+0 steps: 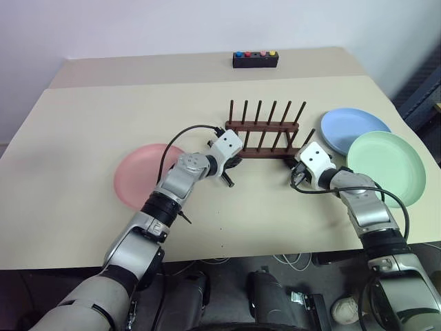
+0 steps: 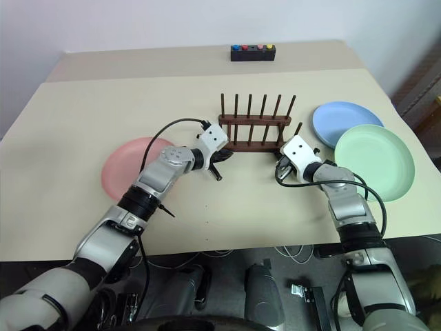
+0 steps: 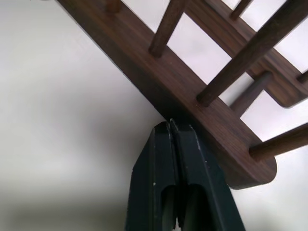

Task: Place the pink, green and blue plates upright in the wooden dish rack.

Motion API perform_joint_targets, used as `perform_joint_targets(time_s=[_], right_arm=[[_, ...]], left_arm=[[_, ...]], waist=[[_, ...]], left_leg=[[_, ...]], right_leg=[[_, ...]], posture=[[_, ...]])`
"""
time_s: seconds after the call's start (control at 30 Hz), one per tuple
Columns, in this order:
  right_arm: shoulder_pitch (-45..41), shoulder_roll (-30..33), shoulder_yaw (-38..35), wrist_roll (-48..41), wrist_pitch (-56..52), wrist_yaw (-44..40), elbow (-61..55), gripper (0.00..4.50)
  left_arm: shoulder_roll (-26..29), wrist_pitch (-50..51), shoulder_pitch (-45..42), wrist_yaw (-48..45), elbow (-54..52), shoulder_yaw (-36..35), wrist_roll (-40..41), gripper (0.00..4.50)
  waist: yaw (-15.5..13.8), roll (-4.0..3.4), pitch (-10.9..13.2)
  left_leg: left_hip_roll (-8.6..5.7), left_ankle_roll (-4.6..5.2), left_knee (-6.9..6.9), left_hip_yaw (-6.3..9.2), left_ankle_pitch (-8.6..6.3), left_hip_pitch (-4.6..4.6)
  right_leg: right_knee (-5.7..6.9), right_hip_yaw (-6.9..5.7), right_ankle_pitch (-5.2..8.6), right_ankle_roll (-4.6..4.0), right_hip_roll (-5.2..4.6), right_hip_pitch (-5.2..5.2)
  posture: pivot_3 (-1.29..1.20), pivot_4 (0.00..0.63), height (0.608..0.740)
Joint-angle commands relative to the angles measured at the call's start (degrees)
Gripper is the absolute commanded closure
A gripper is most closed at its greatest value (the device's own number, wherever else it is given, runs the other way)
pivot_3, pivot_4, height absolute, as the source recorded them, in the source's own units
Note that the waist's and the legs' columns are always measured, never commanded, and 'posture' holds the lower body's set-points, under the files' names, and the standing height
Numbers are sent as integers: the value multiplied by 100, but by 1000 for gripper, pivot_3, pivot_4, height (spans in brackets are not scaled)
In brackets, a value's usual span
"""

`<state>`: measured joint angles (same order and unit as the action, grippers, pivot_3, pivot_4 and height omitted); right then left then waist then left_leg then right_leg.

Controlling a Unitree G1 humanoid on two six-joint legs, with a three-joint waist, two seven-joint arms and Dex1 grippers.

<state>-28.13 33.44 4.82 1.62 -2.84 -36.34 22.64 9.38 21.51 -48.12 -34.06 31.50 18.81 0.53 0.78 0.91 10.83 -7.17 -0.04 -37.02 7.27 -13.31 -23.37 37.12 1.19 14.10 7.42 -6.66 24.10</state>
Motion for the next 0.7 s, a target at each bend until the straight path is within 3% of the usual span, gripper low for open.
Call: perform_joint_targets(time_s=[0.03,0.17,0.3,0.7], right_arm=[[-392,-70,-23,148,340,168,525,4497],[-731,-39,153,510,802,354,1108,4497],[-972,-246,-57,217,851,281,1348,4497],[-1039,-269,0,352,1049,294,1555,4497]], left_arm=[[-106,-188,-109,42,163,-85,-109,4481],[-193,-311,-159,55,320,-124,-162,4481],[-146,-492,-323,58,661,-235,-195,4481],[-214,-742,-394,-16,902,-305,-257,4481]], waist=[[-1,0,0],[-14,0,0],[0,0,0],[15,0,0]], left_leg=[[0,-3,0,0,2,0],[-1,-6,-2,0,3,-1],[-2,-10,-2,0,6,-1],[-1,-9,0,0,5,-2]], right_leg=[[-1,0,0,0,0,0],[-1,0,0,0,-1,-1],[-1,1,-1,1,-1,-1],[1,1,-1,1,0,4]], posture=[[0,150,740],[0,150,740],[0,150,740],[0,150,740]])
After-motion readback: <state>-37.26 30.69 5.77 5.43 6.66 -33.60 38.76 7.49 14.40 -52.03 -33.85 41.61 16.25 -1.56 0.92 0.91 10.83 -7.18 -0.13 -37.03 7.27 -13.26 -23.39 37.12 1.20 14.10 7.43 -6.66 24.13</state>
